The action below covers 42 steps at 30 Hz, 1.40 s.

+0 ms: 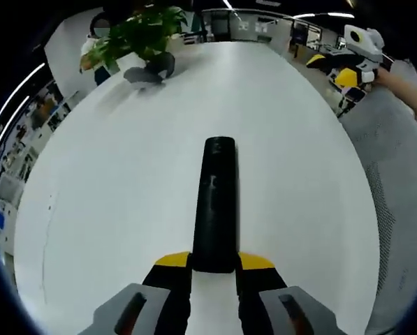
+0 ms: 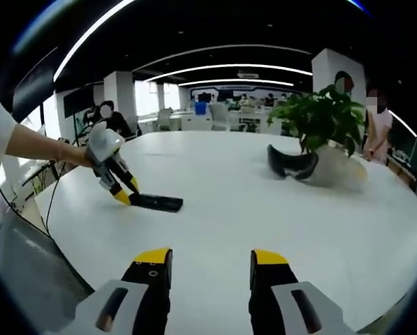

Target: Press the specified remote control buttons in sequence, fully releasing each button before pressing the next.

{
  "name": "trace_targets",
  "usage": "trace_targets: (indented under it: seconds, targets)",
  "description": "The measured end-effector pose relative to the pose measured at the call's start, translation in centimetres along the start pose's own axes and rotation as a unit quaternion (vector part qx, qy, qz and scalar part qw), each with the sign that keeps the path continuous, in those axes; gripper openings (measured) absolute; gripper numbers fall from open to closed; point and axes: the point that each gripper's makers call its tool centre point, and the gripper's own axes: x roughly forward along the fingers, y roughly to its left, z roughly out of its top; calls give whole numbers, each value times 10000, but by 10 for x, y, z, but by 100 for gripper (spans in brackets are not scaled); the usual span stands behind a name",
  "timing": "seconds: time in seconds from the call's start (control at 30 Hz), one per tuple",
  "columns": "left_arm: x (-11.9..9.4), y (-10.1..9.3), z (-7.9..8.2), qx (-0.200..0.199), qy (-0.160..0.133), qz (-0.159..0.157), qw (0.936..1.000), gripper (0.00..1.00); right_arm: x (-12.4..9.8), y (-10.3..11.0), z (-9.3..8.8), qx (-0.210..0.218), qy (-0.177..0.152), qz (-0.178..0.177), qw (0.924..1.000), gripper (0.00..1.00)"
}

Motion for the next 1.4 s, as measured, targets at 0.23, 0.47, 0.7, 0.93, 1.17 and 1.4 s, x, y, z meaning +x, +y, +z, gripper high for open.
trace_targets:
  seconds: [0.23, 0.47, 0.7, 0.93, 1.17, 1.4]
  targets:
    - [0, -11, -1, -24, 16, -33, 10000, 23, 0, 0, 1, 113, -59, 34, 9999, 41]
    - [-1, -19, -3, 24, 59, -62, 10000, 23, 1, 1, -2, 123, 39, 46, 9999, 39]
    - [-2, -31, -4, -64, 54, -48, 10000, 23, 5, 7, -12, -63, 352, 148, 9993, 38]
    - [-2, -37, -4, -102, 123, -97, 9998, 23, 6, 10, -14, -169, 452, 242, 9985, 37]
    - [-1, -41, -5, -104, 113, -104, 9998, 23, 6, 11, -15, -231, 469, 293, 9982, 35]
    - [-3, -52, -5, -41, 78, -116, 9999, 23, 8, 21, -12, -179, 388, 586, 9974, 34]
